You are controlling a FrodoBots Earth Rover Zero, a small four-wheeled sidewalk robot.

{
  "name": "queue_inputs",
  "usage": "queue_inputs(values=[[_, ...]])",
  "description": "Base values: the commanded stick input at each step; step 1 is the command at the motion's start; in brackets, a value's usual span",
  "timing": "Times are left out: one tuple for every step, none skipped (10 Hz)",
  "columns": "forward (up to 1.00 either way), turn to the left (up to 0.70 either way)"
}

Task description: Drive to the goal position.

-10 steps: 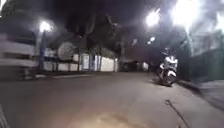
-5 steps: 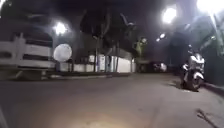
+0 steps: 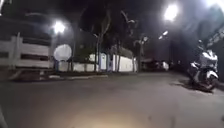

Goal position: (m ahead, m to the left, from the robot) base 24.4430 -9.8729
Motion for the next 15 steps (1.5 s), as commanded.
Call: queue_inputs(values=[[0.70, 0.00], [0.70, 0.00], [0.70, 0.00], [0.70, 0.00], [0.70, 0.00], [0.70, 0.00], [0.70, 0.00], [0.70, 0.00], [0.70, 0.00], [0.70, 0.00], [0.70, 0.00], [0.70, 0.00], [0.70, 0.00], [0.70, 0.00], [0.70, 0.00]])
